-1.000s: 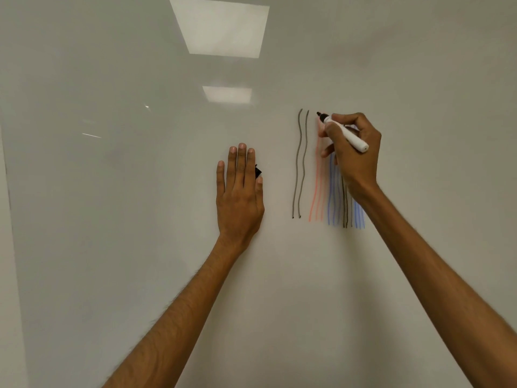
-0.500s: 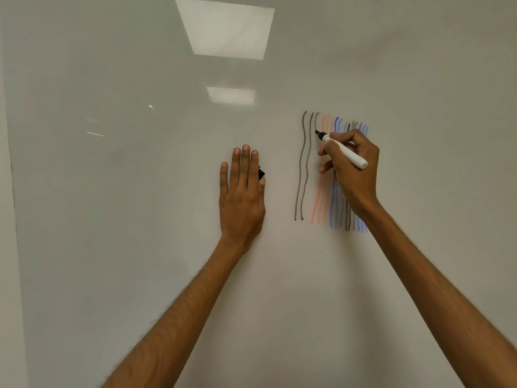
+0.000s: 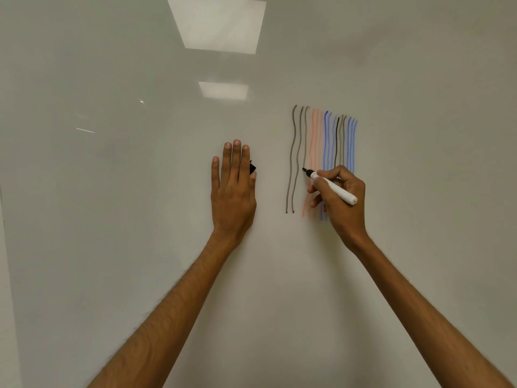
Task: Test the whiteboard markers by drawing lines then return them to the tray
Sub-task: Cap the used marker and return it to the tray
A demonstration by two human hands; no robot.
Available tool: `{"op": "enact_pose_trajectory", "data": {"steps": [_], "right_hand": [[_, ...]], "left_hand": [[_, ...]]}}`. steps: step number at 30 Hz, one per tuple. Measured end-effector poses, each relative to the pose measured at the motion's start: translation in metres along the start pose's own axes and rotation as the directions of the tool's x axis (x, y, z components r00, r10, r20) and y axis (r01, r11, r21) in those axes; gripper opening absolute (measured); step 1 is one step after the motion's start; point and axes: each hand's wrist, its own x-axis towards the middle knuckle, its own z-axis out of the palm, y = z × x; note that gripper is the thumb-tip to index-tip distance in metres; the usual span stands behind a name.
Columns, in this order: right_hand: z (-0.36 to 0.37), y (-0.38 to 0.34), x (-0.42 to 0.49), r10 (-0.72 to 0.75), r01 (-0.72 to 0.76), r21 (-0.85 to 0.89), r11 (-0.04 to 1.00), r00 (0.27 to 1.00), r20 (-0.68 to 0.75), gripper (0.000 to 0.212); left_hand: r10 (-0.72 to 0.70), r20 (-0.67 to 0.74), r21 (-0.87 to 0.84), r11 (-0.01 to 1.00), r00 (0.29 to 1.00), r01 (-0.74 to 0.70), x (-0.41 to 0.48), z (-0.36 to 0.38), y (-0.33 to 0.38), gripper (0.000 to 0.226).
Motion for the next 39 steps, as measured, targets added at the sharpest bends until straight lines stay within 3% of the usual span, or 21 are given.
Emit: {"op": "enact_pose_trajectory", "data": {"steps": [19, 23, 26, 32, 35, 39], "right_hand": [[-0.010, 0.020, -0.062, 0.097, -0.094, -0.044, 0.995, 0.993, 0.072, 0.011], [-0.009, 0.015, -0.064, 0.113, -0.109, -0.055, 0.993, 0.991, 0.073, 0.007], [-0.011, 0.009, -0.071, 0.150, -0.148, -0.032, 0.988, 0.986, 0.071, 0.007], [-0.007, 0.001, -0.107, 0.320, -0.329, 0.096, 0.939, 0.942, 0.096, 0.008], [-0.007, 0.001, -0.129, 0.416, -0.427, 0.150, 0.892, 0.904, 0.099, 0.008], [-0.010, 0.009, -0.159, 0.522, -0.538, 0.177, 0.824, 0.843, 0.131, 0.010]], "left_hand": [[0.002, 0.010, -0.016, 1.000, 1.000, -0.002, -0.012, 0.006, 0.002, 0.047], [-0.009, 0.082, -0.120, 0.993, 0.997, 0.019, -0.032, -0.006, 0.007, 0.048], [-0.085, 0.176, -0.288, 0.948, 0.981, 0.134, -0.051, -0.023, 0.013, 0.043], [-0.230, 0.387, -0.510, 0.754, 0.893, 0.415, -0.105, -0.071, 0.035, 0.035], [-0.251, 0.547, -0.528, 0.637, 0.799, 0.562, -0.137, -0.086, 0.040, 0.033], [-0.268, 0.654, -0.501, 0.547, 0.707, 0.671, -0.172, -0.097, 0.043, 0.032]]}}
